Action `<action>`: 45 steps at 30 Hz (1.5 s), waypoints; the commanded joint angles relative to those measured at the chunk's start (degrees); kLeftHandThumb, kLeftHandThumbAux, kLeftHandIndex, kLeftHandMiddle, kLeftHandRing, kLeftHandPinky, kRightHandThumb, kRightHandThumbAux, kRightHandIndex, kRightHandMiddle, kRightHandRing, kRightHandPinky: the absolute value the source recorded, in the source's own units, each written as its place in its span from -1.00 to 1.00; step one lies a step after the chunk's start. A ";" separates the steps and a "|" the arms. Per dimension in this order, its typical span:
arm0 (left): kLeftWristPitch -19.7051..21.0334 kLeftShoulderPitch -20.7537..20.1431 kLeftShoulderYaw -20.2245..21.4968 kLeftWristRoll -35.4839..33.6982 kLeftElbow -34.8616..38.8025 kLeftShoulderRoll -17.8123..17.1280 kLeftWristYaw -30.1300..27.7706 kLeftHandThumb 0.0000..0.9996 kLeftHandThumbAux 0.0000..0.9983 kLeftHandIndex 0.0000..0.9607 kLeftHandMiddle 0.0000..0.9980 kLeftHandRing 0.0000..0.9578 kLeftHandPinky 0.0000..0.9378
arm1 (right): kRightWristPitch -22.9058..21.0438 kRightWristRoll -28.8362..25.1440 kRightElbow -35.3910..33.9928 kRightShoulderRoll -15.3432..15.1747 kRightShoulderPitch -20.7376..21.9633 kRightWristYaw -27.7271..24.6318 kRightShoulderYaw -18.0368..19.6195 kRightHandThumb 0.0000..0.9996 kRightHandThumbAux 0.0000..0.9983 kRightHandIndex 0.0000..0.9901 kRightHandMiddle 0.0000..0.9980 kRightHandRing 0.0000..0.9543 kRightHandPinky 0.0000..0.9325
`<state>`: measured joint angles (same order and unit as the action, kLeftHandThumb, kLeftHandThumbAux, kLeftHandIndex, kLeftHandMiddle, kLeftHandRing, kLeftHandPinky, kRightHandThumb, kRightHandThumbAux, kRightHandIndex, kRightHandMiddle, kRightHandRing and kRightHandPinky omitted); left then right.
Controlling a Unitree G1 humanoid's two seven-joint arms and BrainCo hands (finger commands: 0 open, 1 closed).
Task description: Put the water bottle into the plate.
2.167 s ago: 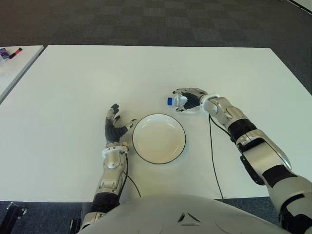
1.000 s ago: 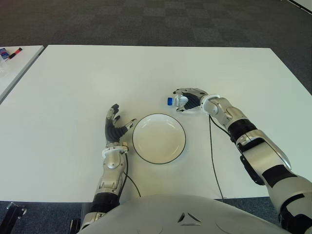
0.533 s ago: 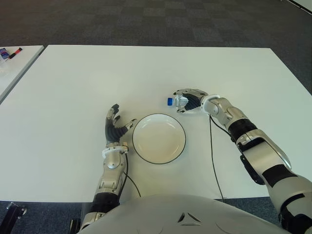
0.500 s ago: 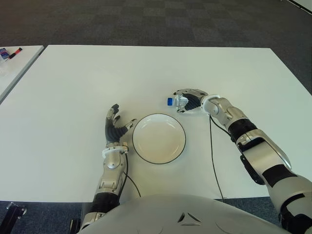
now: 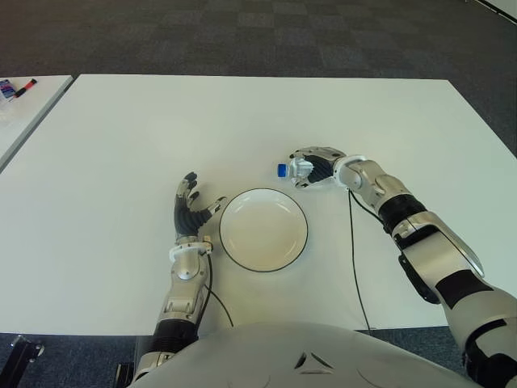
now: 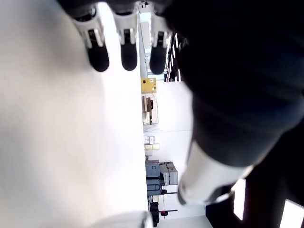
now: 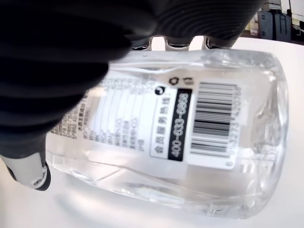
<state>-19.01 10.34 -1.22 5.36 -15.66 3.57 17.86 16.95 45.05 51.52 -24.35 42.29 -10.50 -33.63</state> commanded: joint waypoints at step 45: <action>0.45 0.28 0.03 -1.01 -1.23 1.71 -0.58 -1.00 0.92 -0.67 -0.69 -0.72 -0.67 | -2.12 0.43 -0.70 -1.99 0.03 -1.20 -0.97 -0.40 0.05 -1.00 -1.00 -1.00 -0.92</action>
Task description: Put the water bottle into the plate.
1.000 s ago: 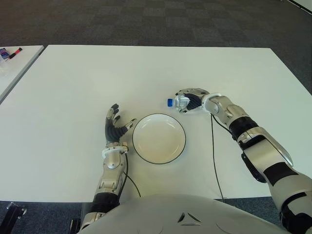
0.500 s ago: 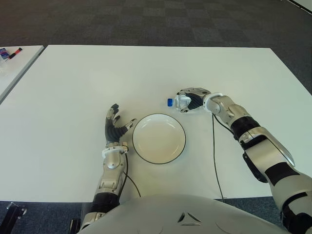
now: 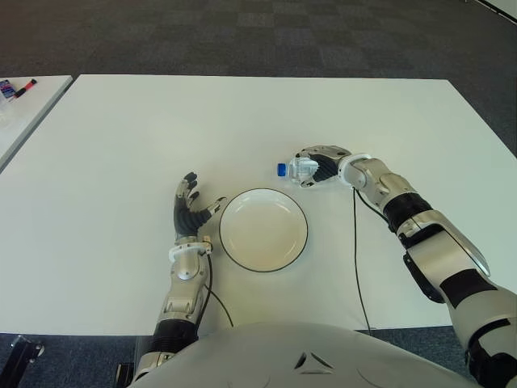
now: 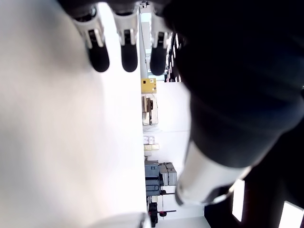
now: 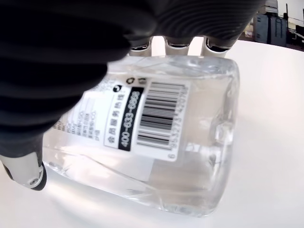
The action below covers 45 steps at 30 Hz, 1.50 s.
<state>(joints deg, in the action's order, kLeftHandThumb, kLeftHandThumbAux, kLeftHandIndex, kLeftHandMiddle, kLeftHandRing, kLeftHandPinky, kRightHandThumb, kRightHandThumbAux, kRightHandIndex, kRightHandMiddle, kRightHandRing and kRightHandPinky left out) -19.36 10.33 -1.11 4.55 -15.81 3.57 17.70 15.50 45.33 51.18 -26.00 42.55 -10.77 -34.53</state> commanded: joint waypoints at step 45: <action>1.54 0.55 -0.15 0.04 -0.50 1.63 -0.60 -1.00 0.89 -0.71 -0.72 -0.75 -0.70 | -1.26 -0.04 -0.70 -0.06 0.12 -6.06 -0.03 -0.27 0.08 -1.00 -1.00 -1.00 -0.68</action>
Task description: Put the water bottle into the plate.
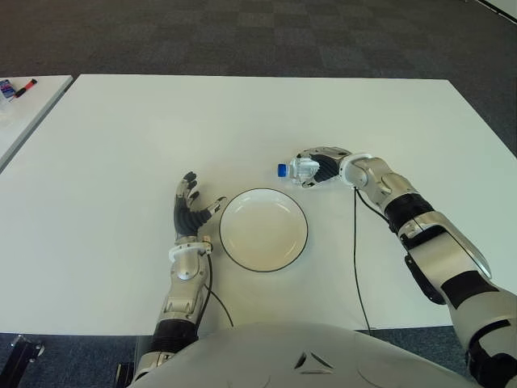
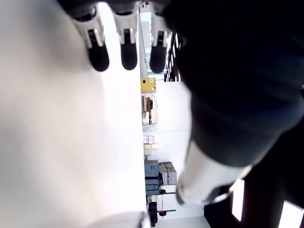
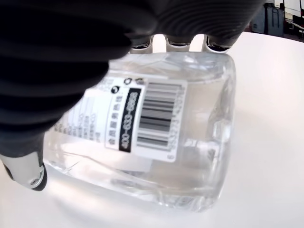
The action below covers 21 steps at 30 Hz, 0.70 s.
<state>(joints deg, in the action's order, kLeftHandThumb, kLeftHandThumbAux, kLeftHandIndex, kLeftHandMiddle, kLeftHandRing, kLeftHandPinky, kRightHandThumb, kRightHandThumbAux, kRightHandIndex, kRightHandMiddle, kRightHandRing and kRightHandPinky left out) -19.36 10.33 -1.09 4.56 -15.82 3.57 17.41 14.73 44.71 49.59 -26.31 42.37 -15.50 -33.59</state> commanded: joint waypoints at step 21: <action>0.43 0.78 -0.37 0.61 -0.68 1.51 -0.07 -1.00 0.88 -0.71 -0.71 -0.73 -0.67 | -0.48 0.71 0.49 0.13 0.75 -2.54 -1.81 -0.29 0.05 -1.00 -0.92 -0.92 -0.54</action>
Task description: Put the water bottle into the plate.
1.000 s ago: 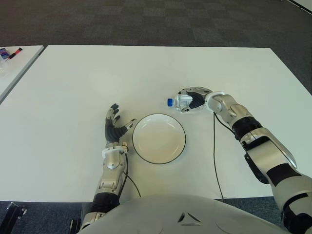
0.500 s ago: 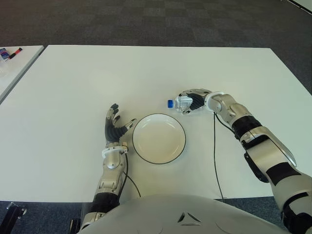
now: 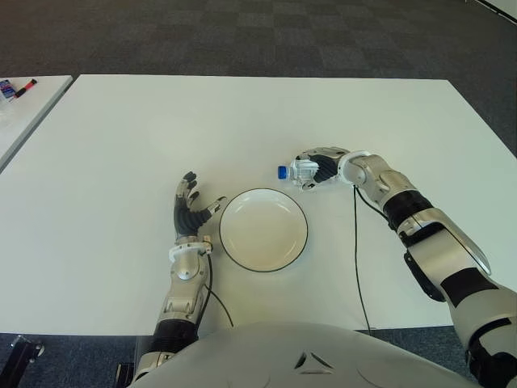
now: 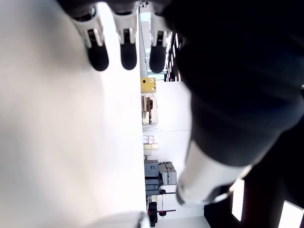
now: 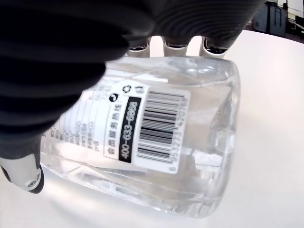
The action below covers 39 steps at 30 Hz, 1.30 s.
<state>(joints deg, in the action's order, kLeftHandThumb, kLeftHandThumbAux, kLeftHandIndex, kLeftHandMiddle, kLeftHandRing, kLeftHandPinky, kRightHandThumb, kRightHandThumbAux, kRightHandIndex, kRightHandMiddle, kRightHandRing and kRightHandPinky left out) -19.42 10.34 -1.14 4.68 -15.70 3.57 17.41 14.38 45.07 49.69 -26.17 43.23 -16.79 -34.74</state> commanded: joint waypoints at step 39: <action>0.27 1.57 -0.33 0.00 0.51 2.29 -0.04 -1.00 0.94 -0.72 -0.70 -0.73 -0.68 | -4.32 0.20 1.42 2.14 -0.41 2.76 0.23 0.55 -0.02 -0.59 -0.49 -0.24 0.18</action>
<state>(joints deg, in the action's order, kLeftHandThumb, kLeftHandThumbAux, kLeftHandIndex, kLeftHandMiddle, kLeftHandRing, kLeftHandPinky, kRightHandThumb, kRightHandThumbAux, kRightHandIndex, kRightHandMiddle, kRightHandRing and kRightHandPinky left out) -20.23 11.02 -1.15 4.90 -15.26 3.63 17.41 12.35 45.86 49.83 -25.25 43.47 -14.14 -35.16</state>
